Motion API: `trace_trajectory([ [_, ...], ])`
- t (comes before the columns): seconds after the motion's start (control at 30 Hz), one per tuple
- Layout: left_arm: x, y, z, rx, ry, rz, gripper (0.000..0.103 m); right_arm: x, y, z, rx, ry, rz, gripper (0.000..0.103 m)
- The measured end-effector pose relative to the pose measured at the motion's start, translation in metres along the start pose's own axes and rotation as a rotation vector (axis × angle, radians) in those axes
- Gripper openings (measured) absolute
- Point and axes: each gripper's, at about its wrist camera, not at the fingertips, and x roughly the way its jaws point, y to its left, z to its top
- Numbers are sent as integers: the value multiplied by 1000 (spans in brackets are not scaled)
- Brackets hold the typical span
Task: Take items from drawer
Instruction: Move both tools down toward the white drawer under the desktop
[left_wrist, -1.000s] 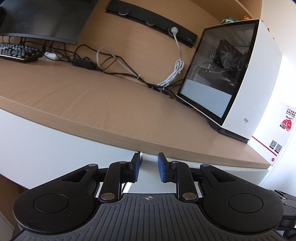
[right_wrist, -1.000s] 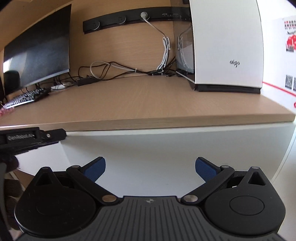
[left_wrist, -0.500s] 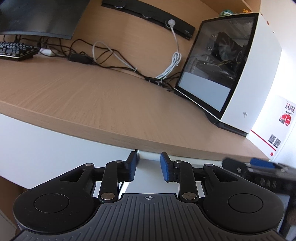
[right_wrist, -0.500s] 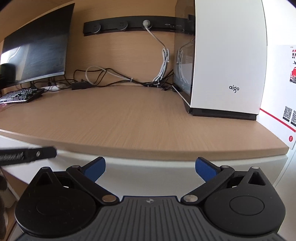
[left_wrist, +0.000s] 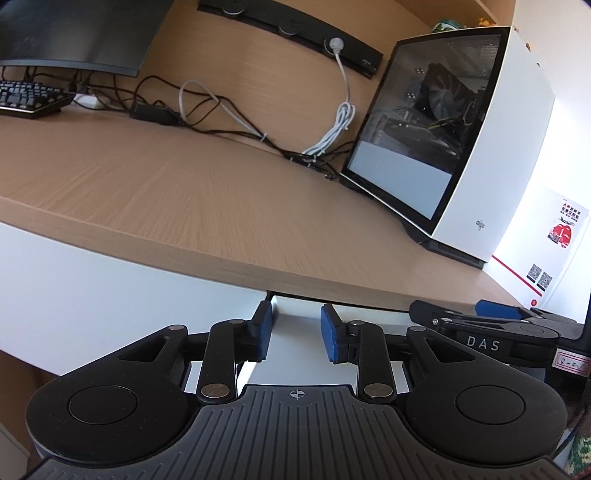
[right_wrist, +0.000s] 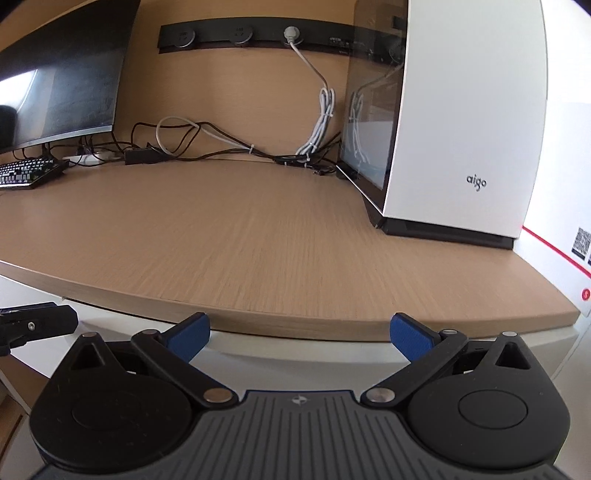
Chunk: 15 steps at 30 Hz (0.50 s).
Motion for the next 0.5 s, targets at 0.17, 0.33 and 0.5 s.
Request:
trace_trajectory([
  [0.17,-1,-2,-1,-5,0,-4,31,0,0,1,-6,8,3,103],
  [0.33,-4,-2,-2,-9,1,-9,31,0,-4,4,12,46,21,103],
  [0.5,-7,-3,-5,-5,0,-12,31,4,-13,11,31,109,37,103],
])
